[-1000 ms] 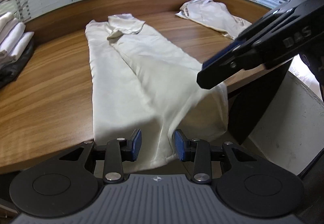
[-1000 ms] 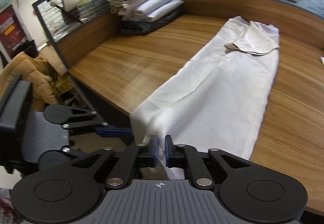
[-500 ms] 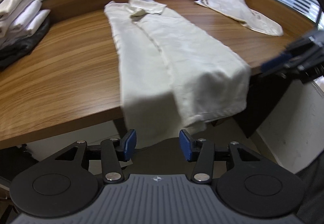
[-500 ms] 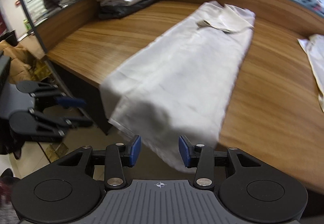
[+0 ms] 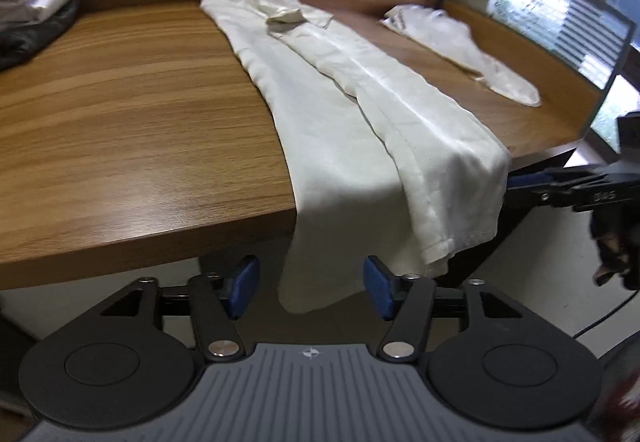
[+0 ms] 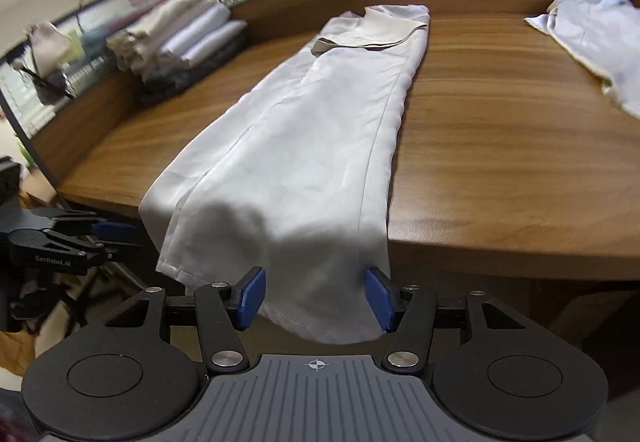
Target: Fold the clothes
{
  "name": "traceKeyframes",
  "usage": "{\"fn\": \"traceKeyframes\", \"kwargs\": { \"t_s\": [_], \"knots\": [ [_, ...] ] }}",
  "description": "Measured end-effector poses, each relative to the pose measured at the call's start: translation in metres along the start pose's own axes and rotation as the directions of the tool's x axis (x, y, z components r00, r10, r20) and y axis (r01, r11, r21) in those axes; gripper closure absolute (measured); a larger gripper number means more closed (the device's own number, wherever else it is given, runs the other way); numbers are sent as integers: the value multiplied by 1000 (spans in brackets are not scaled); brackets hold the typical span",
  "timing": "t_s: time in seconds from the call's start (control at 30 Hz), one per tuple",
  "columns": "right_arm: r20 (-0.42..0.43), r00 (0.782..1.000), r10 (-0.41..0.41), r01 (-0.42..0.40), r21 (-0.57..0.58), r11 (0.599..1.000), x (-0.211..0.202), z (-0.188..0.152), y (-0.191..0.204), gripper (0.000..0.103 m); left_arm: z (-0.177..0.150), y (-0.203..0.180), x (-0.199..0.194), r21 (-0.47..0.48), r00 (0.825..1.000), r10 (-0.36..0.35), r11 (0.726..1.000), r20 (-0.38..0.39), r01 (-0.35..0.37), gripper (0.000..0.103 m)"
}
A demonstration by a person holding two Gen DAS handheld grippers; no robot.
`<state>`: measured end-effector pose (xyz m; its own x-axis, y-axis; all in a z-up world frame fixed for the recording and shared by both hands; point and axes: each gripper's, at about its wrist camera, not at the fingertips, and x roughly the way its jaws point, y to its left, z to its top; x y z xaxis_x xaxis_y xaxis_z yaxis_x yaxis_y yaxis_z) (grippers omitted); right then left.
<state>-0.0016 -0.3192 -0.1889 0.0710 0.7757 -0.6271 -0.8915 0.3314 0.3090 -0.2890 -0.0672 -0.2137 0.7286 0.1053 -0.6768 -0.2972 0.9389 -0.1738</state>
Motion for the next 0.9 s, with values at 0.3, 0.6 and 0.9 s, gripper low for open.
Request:
{"fn": "traceKeyframes", "kwargs": {
  "t_s": [0.3, 0.6, 0.9],
  "knots": [
    [128, 980, 151, -155, 18, 988, 20, -22, -35, 25, -11, 10, 41, 161, 990, -138, 978, 6, 135, 37],
    [54, 952, 303, -302, -20, 953, 39, -19, -37, 84, -8, 3, 47, 171, 966, -251, 951, -59, 258, 99],
    [-52, 891, 451, -433, 205, 878, -17, 33, -25, 97, 50, -6, -28, -36, 939, -330, 944, -97, 328, 99]
  ]
}}
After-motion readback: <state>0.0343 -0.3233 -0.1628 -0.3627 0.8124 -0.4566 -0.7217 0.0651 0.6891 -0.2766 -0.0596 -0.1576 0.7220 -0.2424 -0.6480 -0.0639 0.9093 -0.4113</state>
